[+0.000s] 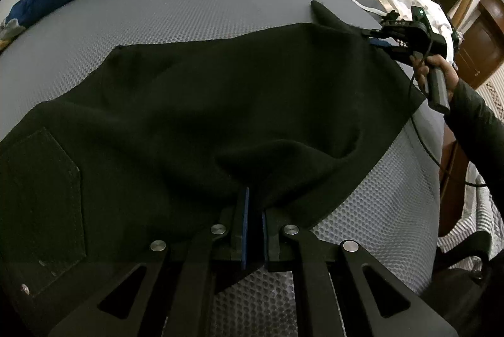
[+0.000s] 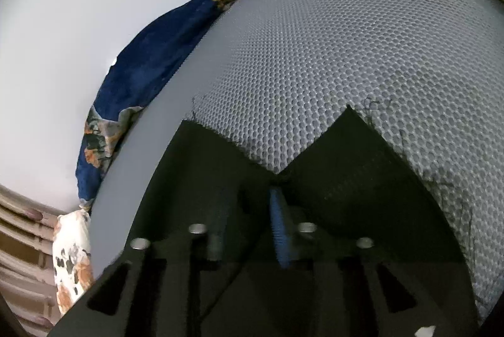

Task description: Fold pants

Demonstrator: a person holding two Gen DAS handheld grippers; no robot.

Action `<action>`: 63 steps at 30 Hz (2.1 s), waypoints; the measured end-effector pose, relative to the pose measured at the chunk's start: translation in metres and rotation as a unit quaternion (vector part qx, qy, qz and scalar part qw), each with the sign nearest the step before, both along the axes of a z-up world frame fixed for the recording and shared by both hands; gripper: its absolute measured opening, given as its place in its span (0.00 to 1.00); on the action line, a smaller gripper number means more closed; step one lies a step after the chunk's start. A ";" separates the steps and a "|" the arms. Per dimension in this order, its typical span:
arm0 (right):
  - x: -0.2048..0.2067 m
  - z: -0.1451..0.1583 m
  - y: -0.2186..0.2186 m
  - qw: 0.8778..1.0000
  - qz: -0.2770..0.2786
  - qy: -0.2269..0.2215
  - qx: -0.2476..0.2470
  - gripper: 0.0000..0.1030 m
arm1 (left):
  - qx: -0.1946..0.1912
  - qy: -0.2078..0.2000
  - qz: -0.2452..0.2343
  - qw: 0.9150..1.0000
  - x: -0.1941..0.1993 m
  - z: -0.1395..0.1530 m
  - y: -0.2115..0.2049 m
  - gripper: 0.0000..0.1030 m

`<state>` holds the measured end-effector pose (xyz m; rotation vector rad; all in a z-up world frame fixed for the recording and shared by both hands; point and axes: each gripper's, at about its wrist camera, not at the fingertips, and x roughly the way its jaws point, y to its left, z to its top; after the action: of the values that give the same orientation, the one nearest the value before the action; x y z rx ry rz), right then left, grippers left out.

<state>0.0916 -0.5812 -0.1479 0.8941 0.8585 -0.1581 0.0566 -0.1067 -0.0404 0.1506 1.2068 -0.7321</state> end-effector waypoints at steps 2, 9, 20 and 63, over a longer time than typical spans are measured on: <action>0.004 0.008 0.000 1.000 0.000 -0.002 0.004 0.05 | 0.000 0.001 0.001 1.000 -0.001 -0.001 0.001 0.07; 0.040 0.095 0.030 0.997 0.035 -0.049 -0.048 0.03 | -0.006 0.000 -0.001 1.000 -0.003 -0.002 0.002 0.07; 0.007 0.224 0.046 0.981 0.034 -0.147 -0.123 0.02 | -0.025 -0.017 -0.005 1.000 -0.007 0.004 0.007 0.07; -0.091 0.066 -0.053 0.990 -0.042 0.054 -0.122 0.28 | -0.050 -0.009 -0.045 0.998 -0.004 0.027 0.017 0.48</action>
<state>0.0005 -0.6346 -0.0820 0.6975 0.8820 -0.3796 0.0526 -0.0900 -0.0130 0.1295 1.1492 -0.8666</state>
